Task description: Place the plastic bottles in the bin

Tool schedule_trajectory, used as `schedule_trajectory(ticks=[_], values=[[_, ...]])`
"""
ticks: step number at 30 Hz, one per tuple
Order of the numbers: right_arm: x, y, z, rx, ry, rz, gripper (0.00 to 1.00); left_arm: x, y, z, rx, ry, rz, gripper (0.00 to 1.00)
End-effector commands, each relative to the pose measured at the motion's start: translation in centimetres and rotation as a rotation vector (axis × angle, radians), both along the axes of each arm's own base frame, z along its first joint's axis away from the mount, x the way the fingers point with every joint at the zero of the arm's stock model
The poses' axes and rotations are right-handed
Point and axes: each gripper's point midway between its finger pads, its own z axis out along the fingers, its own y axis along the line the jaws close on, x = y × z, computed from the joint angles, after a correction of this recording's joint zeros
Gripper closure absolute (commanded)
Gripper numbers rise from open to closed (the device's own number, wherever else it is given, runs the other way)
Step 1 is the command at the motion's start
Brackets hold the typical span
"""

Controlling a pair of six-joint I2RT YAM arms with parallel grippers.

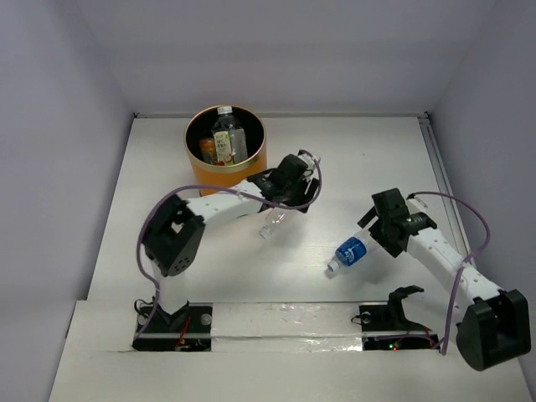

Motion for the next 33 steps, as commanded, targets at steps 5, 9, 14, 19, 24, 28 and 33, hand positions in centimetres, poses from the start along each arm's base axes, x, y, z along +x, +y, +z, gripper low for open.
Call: schedule_trajectory(ticks=[5, 9, 14, 19, 24, 28, 33], values=[[4.3, -0.6, 0.4, -0.082, 0.043, 0.132, 0.08, -2.3, -1.3, 23.9, -0.492, -0.267, -0.01, 0.59], [5.7, 1.6, -0.8, -0.028, 0.112, 0.257, 0.04, -2.0, 2.1, 32.5, -0.585, -0.405, 0.07, 0.59], [6.3, 3.2, -2.7, 0.029, 0.182, 0.331, 0.09, 0.9, 8.5, 38.6, -0.664, -0.509, 0.228, 0.59], [7.4, 3.6, -1.7, 0.041, 0.114, 0.33, 0.51, 5.4, 16.5, 41.5, -0.673, -0.629, 0.43, 0.59], [8.8, 3.7, 5.4, 0.043, -0.12, 0.332, 0.6, 9.3, 20.5, 40.7, -0.631, -0.673, 0.572, 0.58], [9.3, 4.2, 13.9, 0.071, -0.351, 0.36, 0.62, 11.4, 23.5, 40.8, -0.602, -0.762, 0.666, 0.59], [9.9, 7.3, 23.7, 0.142, -0.587, 0.445, 0.63, 13.4, 26.5, 38.5, -0.503, -0.859, 0.785, 0.56]])
